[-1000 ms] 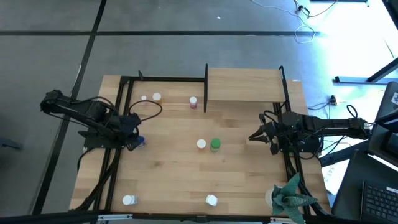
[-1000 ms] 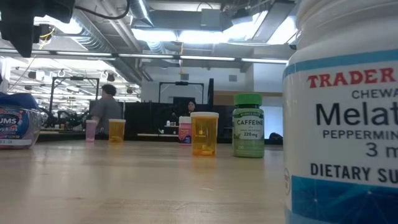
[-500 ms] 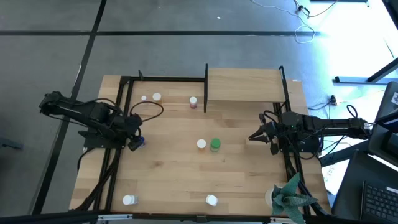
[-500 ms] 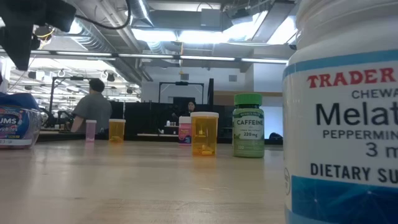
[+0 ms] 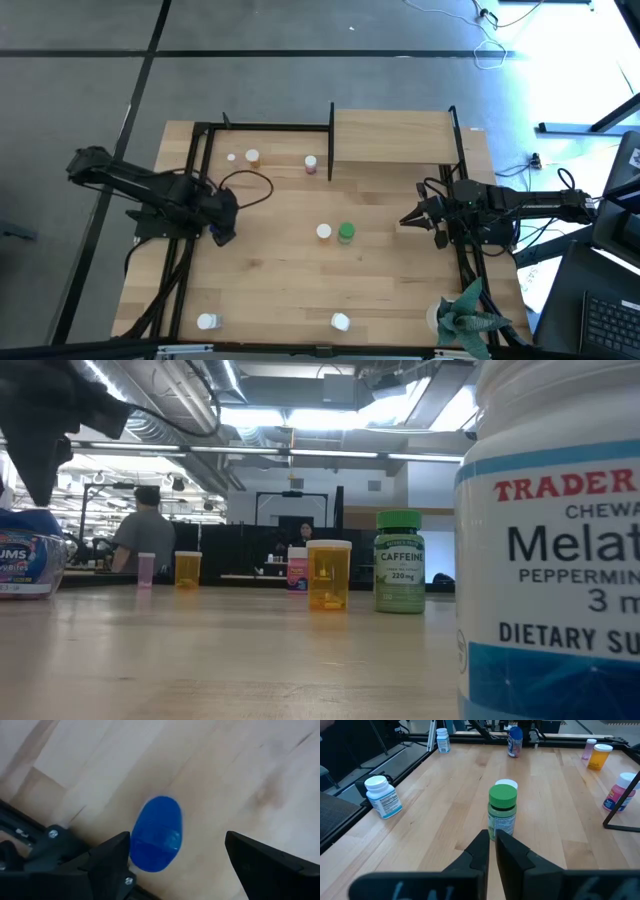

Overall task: Pick and place medicine bottles onto shelf by color
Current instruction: Put the blue medicine bottle on the shelf

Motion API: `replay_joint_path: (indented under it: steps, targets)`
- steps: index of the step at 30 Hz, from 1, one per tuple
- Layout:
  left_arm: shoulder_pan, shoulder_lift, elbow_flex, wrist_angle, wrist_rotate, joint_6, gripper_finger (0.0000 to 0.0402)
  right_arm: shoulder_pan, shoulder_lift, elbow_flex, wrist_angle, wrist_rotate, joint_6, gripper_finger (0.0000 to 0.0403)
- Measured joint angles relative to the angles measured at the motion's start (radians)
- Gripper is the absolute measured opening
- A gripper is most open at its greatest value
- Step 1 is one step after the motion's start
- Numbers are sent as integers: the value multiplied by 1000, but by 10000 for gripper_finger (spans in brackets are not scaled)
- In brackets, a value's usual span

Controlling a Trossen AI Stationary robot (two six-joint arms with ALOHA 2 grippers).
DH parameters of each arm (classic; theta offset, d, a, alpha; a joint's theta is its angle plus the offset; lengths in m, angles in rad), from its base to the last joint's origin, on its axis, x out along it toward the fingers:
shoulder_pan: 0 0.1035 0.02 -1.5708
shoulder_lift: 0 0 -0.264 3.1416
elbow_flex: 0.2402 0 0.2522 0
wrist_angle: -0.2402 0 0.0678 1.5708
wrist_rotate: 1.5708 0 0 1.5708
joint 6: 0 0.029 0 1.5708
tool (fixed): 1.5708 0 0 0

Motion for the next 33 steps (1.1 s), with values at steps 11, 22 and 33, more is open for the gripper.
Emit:
replay_joint_path:
  steps: [11, 22, 33]
  targets:
    - [0, 146, 0, 3, 24, 15, 321, 0, 0, 0, 0, 0, 1, 35]
    - [0, 254, 0, 30, 27, 42, 321, 0, 0, 0, 0, 0, 0, 35]
    - [-12, 275, 0, 29, -73, 86, 321, 0, 0, 0, 0, 0, -2, 35]
